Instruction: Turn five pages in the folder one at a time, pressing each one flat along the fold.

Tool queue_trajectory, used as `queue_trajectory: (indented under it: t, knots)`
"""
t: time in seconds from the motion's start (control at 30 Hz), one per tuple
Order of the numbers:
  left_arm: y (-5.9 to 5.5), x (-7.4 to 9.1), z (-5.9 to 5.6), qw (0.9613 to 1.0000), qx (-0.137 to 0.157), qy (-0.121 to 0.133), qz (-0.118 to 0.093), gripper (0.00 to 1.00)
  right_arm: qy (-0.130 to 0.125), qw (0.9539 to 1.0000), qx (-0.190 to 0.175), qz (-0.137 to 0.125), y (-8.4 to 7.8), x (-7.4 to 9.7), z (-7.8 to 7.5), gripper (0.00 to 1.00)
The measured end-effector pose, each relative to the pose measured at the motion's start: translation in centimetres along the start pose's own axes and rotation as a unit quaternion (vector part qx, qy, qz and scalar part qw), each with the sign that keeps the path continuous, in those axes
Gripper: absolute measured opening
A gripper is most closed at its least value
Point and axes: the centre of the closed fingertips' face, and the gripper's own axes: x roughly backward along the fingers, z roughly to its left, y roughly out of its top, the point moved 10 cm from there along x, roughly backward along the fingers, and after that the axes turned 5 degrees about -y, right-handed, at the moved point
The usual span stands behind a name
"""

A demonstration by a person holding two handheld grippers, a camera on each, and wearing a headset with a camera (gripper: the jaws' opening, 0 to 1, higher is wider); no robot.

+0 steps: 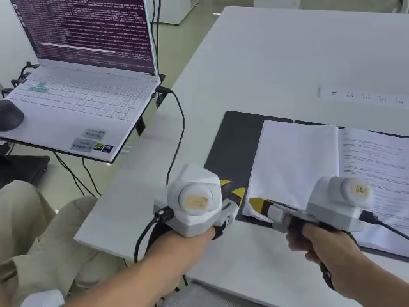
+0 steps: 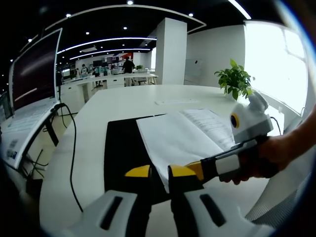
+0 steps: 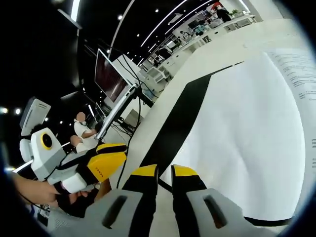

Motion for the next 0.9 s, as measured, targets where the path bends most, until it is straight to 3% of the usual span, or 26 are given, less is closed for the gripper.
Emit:
queue_trajectory:
  t: [0.13, 0.3, 0.5, 0.73, 0.9]
  knots:
    - [-0.3, -1.0, -0.5, 0.9999, -0.007, -0.012, 0.007, 0.11, -0.013, 0.9997, -0.007, -0.017, 0.7, 1.9, -1.4, 0.07]
    - [-1.1, -3.0, -1.7, 0.9989, -0.020, -0.036, 0.021, 0.10, -0.040, 0.9983, -0.021, -0.038, 2.2, 4.4, -4.2, 0.04]
    - [-2.0, -5.2, -2.4, 0.9978, -0.031, -0.046, 0.036, 0.10, -0.057, 0.9964, -0.032, -0.054, 3.7, 6.4, -6.6, 0.02]
    - [-2.9, -7.2, -2.9, 0.9965, -0.038, -0.045, 0.060, 0.10, -0.067, 0.9949, -0.039, -0.065, 5.4, 7.9, -7.7, 0.02]
    - [-3.7, -7.4, -2.8, 0.9962, -0.029, -0.036, 0.074, 0.09, -0.064, 0.9952, -0.042, -0.061, 6.0, 7.9, -8.4, 0.01]
